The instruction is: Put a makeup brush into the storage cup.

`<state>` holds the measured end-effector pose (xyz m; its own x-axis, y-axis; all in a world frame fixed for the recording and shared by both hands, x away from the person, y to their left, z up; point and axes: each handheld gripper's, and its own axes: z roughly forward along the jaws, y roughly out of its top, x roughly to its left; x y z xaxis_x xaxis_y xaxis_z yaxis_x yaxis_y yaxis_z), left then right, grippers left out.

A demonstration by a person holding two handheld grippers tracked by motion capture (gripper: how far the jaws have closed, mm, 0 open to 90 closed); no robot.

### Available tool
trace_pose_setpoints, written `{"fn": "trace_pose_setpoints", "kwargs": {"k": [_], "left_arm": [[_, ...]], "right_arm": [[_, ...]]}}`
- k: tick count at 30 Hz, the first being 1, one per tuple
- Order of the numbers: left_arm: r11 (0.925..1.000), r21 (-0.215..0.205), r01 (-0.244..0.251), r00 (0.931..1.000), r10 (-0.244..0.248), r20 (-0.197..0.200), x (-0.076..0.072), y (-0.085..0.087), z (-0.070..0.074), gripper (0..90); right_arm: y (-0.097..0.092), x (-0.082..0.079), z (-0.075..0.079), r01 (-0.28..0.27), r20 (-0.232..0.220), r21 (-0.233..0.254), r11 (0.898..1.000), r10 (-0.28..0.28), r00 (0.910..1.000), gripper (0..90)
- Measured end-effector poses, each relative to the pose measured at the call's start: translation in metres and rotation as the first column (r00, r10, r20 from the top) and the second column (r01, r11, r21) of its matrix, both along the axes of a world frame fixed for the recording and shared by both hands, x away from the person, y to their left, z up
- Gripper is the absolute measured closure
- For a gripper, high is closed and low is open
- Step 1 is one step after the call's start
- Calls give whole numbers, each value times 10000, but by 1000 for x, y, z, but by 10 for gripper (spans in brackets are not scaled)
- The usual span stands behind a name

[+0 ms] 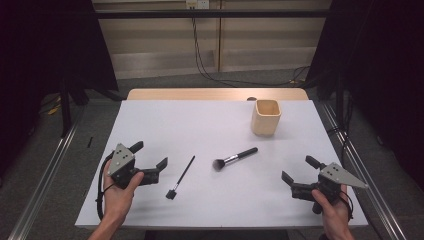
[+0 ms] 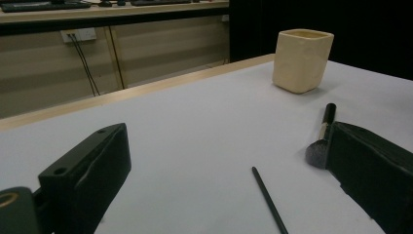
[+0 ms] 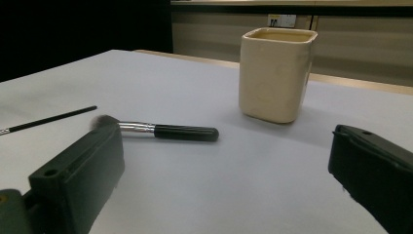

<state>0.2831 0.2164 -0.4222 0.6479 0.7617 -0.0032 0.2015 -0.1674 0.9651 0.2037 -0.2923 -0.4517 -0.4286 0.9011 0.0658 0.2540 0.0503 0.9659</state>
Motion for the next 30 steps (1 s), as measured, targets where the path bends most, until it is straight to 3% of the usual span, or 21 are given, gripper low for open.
{"fn": "trace_pose_setpoints", "kwargs": {"k": [4,9,13,16,19,20,21,23,24,26,28,29,30], "left_arm": [[9999,-112,-107,9999,107,45,6,-2,1,28],[9995,296,-149,9999,149,9,17,-7,0,24],[9994,319,-114,9986,130,-508,33,-13,-4,24],[9994,343,-48,9985,67,-548,37,-16,-4,21],[9989,444,164,9960,-124,-889,40,-20,-3,21],[9975,574,417,9915,-342,-1252,40,-22,-3,22],[9975,574,417,9915,-342,-1252,40,-22,-3,23],[9903,1107,841,9817,-633,-1795,41,-27,-2,29],[9903,1107,841,9817,-633,-1795,41,-27,-2,31],[9873,1134,1111,9734,-851,-2127,43,-30,-2,34],[9716,1797,1542,9620,-1062,-2516,45,-34,0,36],[9716,1797,1542,9620,-1062,-2516,45,-34,0,36],[9666,1906,1715,9583,-1188,-2597,46,-35,1,36]], "right_arm": [[0,0,0,-72,25,-106,9999,73,10000,0],[0,1,0,-104,18,-56,9999,104,9999,0],[1,2,-1,-58,-29,17,10000,58,10000,0],[1,2,-1,-49,-65,18,10000,50,10000,0],[-1,2,-1,-139,-83,-31,9999,139,9999,0],[0,2,-1,-122,-75,-14,9999,122,9999,0],[0,2,-1,-122,-75,-14,9999,122,9999,0],[0,3,-2,-179,-99,-112,9998,178,9998,0],[0,3,-2,-164,-118,-46,9999,163,9998,0],[1,3,-1,-134,-143,-11,9999,133,9998,0],[1,3,-1,-173,-182,11,9998,173,9997,0],[1,3,-1,-177,-203,-8,9998,177,9996,0],[2,3,-1,-197,-200,8,9998,197,9996,0]]}}
